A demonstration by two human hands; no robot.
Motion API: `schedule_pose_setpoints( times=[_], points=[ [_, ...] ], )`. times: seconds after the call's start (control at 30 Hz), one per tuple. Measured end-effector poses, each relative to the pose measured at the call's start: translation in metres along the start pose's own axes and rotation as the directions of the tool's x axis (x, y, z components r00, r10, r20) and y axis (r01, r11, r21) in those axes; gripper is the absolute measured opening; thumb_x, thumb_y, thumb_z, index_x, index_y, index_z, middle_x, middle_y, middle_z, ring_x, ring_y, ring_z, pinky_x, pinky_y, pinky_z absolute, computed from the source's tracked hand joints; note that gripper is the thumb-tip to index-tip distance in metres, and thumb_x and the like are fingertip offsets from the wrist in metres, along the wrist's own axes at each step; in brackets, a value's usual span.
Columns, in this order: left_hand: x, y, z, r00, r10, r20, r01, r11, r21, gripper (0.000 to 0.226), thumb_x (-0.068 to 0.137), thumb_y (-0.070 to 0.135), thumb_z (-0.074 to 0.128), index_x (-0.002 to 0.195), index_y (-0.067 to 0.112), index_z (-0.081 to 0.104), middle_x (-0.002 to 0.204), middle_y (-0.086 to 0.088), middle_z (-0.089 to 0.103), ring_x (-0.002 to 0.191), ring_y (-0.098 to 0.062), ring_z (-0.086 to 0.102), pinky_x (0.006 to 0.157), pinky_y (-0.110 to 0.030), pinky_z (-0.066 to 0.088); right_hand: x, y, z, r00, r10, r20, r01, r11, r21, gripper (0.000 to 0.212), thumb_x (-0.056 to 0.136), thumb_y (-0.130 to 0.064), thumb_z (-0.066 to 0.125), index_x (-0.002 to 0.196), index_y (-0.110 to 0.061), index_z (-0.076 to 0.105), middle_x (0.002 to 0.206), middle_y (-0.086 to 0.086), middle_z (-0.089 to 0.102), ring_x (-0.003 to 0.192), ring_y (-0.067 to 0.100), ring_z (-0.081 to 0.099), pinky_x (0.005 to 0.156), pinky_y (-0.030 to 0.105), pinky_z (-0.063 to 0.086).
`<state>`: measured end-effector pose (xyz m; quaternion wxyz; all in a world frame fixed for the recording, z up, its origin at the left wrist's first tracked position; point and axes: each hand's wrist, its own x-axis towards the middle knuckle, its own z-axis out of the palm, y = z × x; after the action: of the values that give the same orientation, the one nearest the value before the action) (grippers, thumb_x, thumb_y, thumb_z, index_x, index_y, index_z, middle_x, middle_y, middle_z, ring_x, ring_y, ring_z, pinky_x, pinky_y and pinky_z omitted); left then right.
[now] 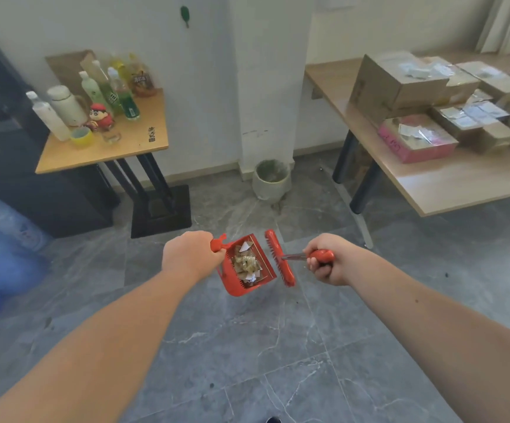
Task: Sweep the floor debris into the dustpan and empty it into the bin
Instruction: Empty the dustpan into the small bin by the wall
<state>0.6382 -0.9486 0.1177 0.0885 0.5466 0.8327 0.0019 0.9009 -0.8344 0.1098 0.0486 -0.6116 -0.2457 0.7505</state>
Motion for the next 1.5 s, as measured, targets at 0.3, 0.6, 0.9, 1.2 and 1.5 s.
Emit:
schedule_pose_setpoints(
  times=[0.3, 0.6, 0.9, 1.2, 1.5],
  points=[
    [0.100, 0.055, -0.035, 0.994, 0.092, -0.054, -0.089, 0.995, 0.054, 0.036, 0.093, 0.052, 0.053, 0.072, 0.023, 0.056, 0.073, 0.007, 0.060, 0.071, -0.020, 0.061, 0.061, -0.029, 0.041, 0.003, -0.093, -0.025, 0.999, -0.034, -0.026, 0.032, 0.998, -0.044, 0.012, 0.088, -0.005, 0.045, 0.076, -0.008, 0.044, 0.059, 0.003, 0.042, 0.037, 0.005, 0.039, 0.032, 0.010, 0.018],
    [0.242, 0.071, -0.063, 0.990, 0.110, -0.087, -0.111, 0.994, -0.004, 0.038, 0.090, 0.054, 0.054, 0.070, 0.022, 0.057, 0.071, 0.007, 0.059, 0.071, -0.020, 0.060, 0.064, -0.031, 0.044, 0.056, -0.212, -0.034, 0.992, -0.060, -0.110, 0.059, 0.998, -0.009, 0.011, 0.083, -0.004, 0.048, 0.078, -0.011, 0.041, 0.065, 0.002, 0.041, 0.039, 0.005, 0.041, 0.030, 0.012, 0.021],
    [0.365, 0.075, -0.118, 0.979, 0.125, -0.159, -0.126, 0.992, 0.003, 0.040, 0.088, 0.059, 0.054, 0.074, 0.022, 0.062, 0.076, 0.005, 0.063, 0.078, -0.024, 0.065, 0.065, -0.031, 0.046, 0.069, -0.340, -0.036, 0.980, -0.128, -0.150, 0.132, 0.991, 0.021, 0.009, 0.085, -0.003, 0.048, 0.087, -0.010, 0.043, 0.063, 0.005, 0.048, 0.040, 0.006, 0.048, 0.031, 0.012, 0.023],
    [0.453, 0.098, -0.144, 0.972, 0.121, -0.203, -0.112, 0.992, 0.054, 0.041, 0.090, 0.060, 0.053, 0.079, 0.021, 0.065, 0.084, 0.001, 0.069, 0.084, -0.027, 0.068, 0.065, -0.031, 0.046, 0.111, -0.431, -0.047, 0.981, -0.151, -0.123, 0.150, 0.989, -0.011, 0.010, 0.083, -0.003, 0.047, 0.081, -0.012, 0.042, 0.068, 0.000, 0.036, 0.043, 0.005, 0.044, 0.035, 0.011, 0.019],
    [0.535, 0.147, -0.148, 0.976, 0.096, -0.194, -0.069, 0.988, 0.139, 0.042, 0.092, 0.062, 0.052, 0.086, 0.022, 0.065, 0.094, -0.001, 0.071, 0.092, -0.027, 0.069, 0.071, -0.033, 0.049, 0.163, -0.524, -0.084, 0.992, -0.114, -0.046, 0.114, 0.993, -0.008, 0.011, 0.085, -0.003, 0.044, 0.081, -0.012, 0.040, 0.062, 0.002, 0.044, 0.035, 0.006, 0.047, 0.029, 0.012, 0.021]
  ],
)
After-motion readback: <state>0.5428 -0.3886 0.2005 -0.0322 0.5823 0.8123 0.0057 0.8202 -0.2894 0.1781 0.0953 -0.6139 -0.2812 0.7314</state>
